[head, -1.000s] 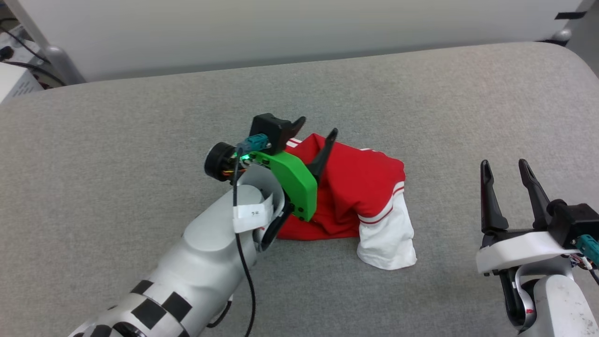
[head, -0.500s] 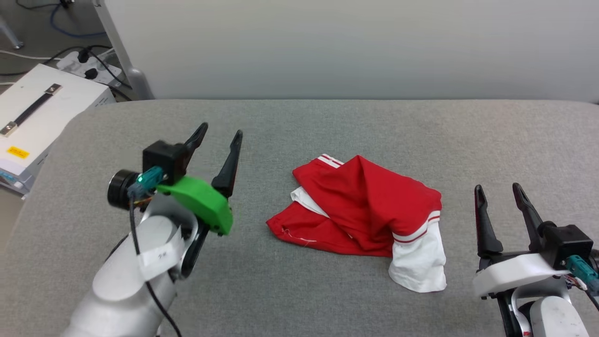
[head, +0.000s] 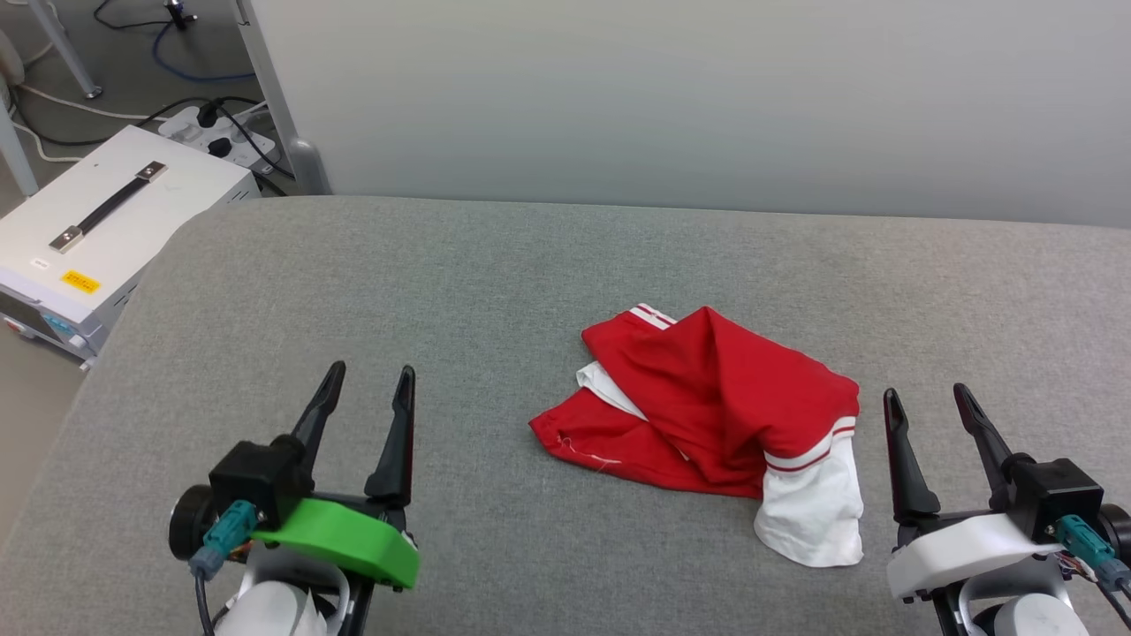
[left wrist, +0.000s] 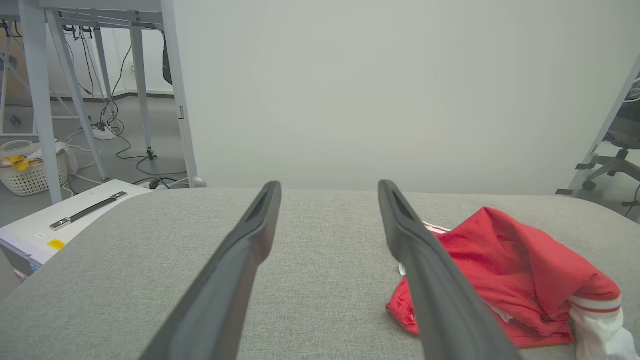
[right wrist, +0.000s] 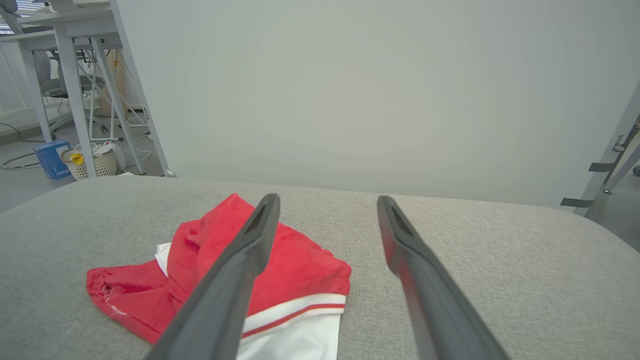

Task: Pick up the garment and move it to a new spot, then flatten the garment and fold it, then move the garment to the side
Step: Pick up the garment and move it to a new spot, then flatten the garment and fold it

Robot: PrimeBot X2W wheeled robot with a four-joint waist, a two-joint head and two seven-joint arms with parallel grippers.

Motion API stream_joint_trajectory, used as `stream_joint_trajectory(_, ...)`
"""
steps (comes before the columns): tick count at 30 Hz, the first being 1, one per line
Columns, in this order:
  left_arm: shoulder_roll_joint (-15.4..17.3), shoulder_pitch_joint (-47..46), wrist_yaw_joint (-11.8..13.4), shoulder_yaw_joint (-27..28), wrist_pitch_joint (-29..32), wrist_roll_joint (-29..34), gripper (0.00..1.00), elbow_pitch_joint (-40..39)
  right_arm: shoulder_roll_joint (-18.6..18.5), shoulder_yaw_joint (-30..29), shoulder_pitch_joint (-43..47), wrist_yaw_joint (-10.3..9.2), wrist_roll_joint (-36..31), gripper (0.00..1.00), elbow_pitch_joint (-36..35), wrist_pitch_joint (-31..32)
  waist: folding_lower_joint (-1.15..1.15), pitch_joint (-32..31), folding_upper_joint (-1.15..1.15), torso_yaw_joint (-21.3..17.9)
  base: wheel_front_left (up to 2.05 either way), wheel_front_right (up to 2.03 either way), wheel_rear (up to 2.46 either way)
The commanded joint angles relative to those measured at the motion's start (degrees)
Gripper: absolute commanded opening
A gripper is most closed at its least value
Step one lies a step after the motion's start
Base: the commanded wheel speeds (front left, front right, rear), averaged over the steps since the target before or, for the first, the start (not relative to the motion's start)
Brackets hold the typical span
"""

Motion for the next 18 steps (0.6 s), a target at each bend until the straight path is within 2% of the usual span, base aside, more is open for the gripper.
stream_joint_trajectory(1, -1.16, 1.87, -0.43, 0.8, -0.32, 1.14, 1.0, -0.77, -0.15, 0.13, 0.66, -0.05, -0.47, 1.0, -0.32, -0.13, 0.0, 0.11, 0.64, 0.05, 0.0, 0.0, 0.0)
stream_joint_trajectory(10, -5.0, 3.53, -4.04, 3.73, -0.32, 5.72, 1.0, -1.07, -0.15, 2.87, 0.06, -0.05, -3.09, 1.0, 1.09, 0.38, 0.0, 0.79, 0.64, 1.69, 0.0, 0.0, 0.0)
stream_joint_trajectory(13, -6.09, 3.35, -5.04, 4.27, -0.32, 6.78, 1.0, -0.82, -0.17, 5.76, -2.54, -0.05, -6.59, 1.0, 2.06, 5.32, 0.0, 1.74, 0.64, 2.85, 0.0, 0.0, 0.0)
stream_joint_trajectory(18, -7.81, 2.71, -6.42, 4.43, -0.32, 8.35, 1.0, 0.11, -2.72, 11.72, -7.84, -0.05, -6.45, 1.0, 3.2, 20.27, 0.0, 3.43, 0.64, 5.62, 0.0, 0.0, 0.0)
